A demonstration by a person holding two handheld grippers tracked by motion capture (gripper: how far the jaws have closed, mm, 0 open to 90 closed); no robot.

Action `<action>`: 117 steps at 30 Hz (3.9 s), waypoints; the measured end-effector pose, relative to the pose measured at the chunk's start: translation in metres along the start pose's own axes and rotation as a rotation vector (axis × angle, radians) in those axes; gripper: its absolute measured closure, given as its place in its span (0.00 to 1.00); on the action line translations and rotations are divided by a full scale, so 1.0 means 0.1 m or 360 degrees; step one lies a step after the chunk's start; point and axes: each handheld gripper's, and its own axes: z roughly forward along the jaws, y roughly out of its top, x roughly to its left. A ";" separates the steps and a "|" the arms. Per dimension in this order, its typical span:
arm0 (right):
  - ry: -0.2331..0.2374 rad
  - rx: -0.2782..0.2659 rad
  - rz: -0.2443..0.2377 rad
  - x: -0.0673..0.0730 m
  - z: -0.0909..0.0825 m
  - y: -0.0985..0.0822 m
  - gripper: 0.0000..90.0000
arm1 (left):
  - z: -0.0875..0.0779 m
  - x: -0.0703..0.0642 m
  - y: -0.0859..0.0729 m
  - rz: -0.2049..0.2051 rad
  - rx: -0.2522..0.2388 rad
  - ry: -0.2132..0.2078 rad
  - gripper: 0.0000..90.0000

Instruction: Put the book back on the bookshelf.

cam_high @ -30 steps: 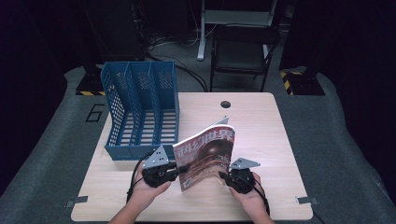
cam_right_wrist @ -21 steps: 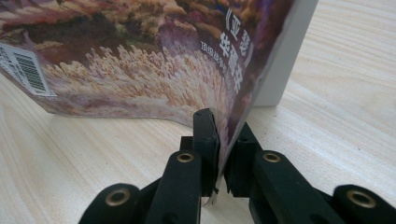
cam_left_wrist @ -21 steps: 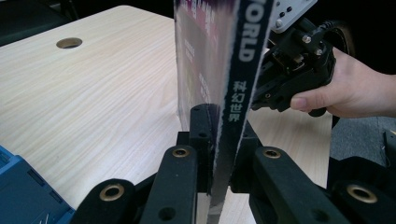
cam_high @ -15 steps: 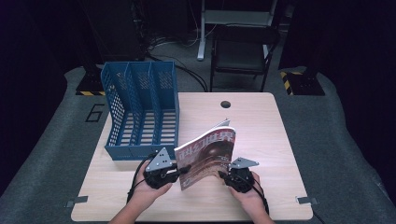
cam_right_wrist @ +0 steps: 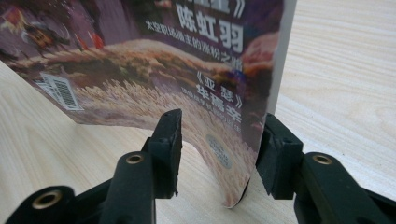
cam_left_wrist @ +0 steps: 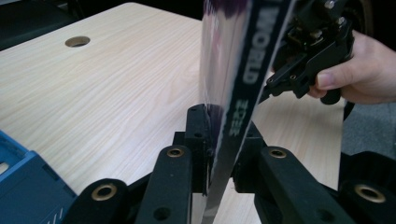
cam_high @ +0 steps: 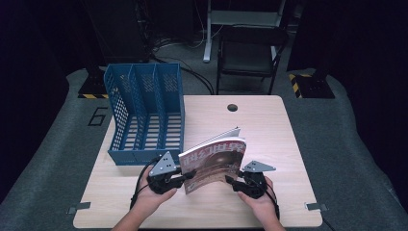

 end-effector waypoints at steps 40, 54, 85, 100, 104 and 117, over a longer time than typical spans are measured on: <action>0.0039 -0.0108 0.0053 -0.07 -0.20 0.03 0.56 | -0.19 0.05 0.77 -0.0097 0.0122 -0.0045 0.62; 0.0060 -0.0108 0.0089 -0.08 -0.21 0.04 0.59 | -0.17 0.04 0.94 -0.0068 0.0186 -0.0072 0.63; 0.0060 -0.0108 0.0088 -0.10 -0.17 0.04 0.60 | 0.04 0.01 1.39 0.0046 0.0396 -0.0025 0.65; 0.0073 -0.0103 0.0098 -0.09 -0.17 0.04 0.59 | 0.19 -0.04 1.58 0.0072 0.0452 -0.0019 0.69; 0.0074 -0.0101 0.0111 -0.09 -0.17 0.04 0.59 | 0.24 -0.05 1.60 0.0116 0.0480 -0.0002 0.71; 0.0058 -0.0103 0.0106 -0.10 -0.16 0.04 0.59 | 0.20 -0.06 1.58 0.0191 0.0527 0.0040 0.87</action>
